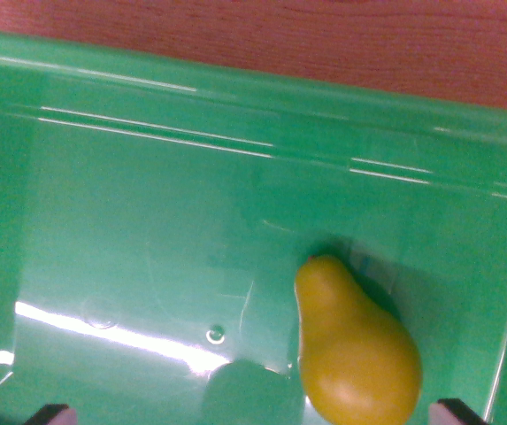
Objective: Pick fruit
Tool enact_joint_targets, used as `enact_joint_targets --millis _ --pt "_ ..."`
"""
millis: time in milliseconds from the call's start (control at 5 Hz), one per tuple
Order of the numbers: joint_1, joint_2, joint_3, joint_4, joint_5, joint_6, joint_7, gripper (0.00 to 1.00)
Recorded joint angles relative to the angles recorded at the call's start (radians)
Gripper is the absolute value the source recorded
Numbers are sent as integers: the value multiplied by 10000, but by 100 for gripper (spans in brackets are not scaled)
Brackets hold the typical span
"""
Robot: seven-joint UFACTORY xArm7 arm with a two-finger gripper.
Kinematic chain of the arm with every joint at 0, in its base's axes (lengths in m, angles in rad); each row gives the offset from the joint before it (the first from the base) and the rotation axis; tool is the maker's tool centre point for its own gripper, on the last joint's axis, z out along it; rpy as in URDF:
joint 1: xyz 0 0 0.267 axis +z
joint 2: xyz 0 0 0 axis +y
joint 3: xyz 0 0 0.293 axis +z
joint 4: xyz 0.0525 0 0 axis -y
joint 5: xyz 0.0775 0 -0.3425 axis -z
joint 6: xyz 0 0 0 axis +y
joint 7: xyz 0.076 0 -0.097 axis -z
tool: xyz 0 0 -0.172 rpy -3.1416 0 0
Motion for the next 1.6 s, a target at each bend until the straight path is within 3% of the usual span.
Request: enact_joint_targets --millis 200,600,800,1000,1200,1600 --pt "0 0 0 0 0 0 0 0" --pt "-140 369 -17 -579 22 -946 -835 0" --pt "-140 369 -17 -579 22 -946 -835 0" --pt "-207 548 -25 -859 33 -1404 -1238 0" --pt "-207 548 -25 -859 33 -1404 -1238 0" --pt "-342 904 -42 -1417 54 -2316 -2043 0"
